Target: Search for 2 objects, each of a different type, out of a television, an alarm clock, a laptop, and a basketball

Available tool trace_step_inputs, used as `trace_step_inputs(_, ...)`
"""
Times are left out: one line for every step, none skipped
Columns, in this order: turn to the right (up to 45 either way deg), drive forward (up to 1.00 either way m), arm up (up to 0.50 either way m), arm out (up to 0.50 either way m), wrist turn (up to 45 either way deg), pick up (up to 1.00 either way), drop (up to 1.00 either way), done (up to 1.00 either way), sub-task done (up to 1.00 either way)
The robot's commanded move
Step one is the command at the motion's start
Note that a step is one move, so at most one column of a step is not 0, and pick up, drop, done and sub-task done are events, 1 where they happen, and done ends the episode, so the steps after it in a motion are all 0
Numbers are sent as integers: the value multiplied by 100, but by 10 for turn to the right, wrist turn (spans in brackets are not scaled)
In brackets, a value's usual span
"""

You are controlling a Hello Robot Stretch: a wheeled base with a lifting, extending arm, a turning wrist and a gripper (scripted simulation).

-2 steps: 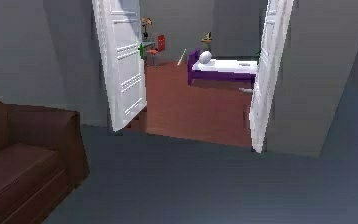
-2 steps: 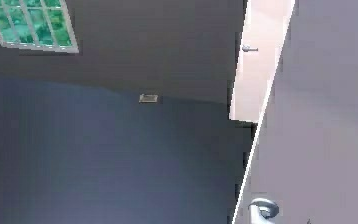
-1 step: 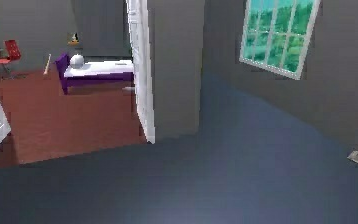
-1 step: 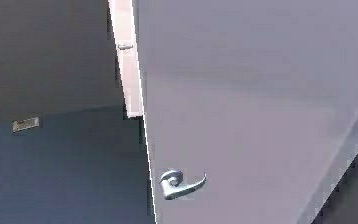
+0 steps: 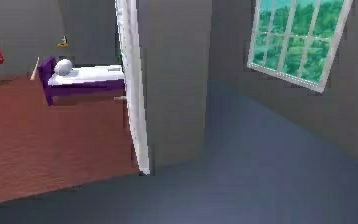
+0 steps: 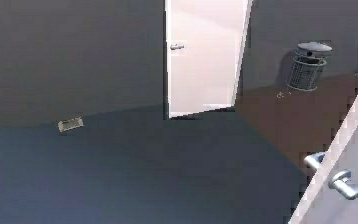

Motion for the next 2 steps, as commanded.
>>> trace_step_inputs(450, 0, 0, 0, 0, 0, 0, 0, 0)
trace_step_inputs(240, 0, 0, 0, 0, 0, 0, 0, 0)
